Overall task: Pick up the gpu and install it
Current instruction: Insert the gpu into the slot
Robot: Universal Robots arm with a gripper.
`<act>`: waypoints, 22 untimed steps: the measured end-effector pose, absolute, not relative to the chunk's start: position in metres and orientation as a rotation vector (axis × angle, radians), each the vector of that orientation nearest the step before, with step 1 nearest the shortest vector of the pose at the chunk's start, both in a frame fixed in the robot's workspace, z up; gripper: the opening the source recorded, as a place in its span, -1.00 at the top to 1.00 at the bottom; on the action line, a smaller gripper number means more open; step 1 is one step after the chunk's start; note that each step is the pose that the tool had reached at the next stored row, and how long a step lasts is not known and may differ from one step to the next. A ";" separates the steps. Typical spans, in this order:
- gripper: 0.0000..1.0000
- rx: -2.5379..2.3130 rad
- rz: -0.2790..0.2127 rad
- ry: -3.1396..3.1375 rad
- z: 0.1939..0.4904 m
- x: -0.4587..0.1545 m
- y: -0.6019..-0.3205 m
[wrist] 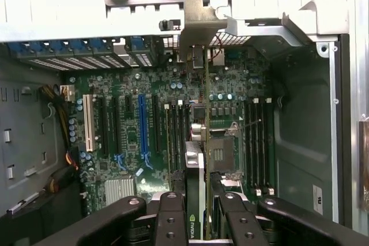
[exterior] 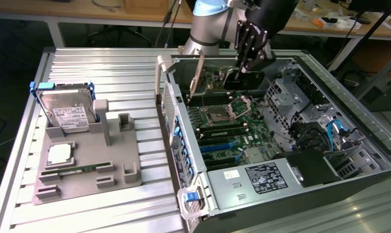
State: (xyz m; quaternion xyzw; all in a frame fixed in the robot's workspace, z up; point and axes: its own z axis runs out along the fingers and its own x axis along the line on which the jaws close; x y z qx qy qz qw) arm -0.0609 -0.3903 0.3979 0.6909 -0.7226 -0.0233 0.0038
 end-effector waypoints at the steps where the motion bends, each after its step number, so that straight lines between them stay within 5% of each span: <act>1: 0.47 2.167 -0.073 -2.263 0.397 -0.061 -0.390; 22: 0.47 2.174 -0.069 -2.260 0.391 -0.061 -0.390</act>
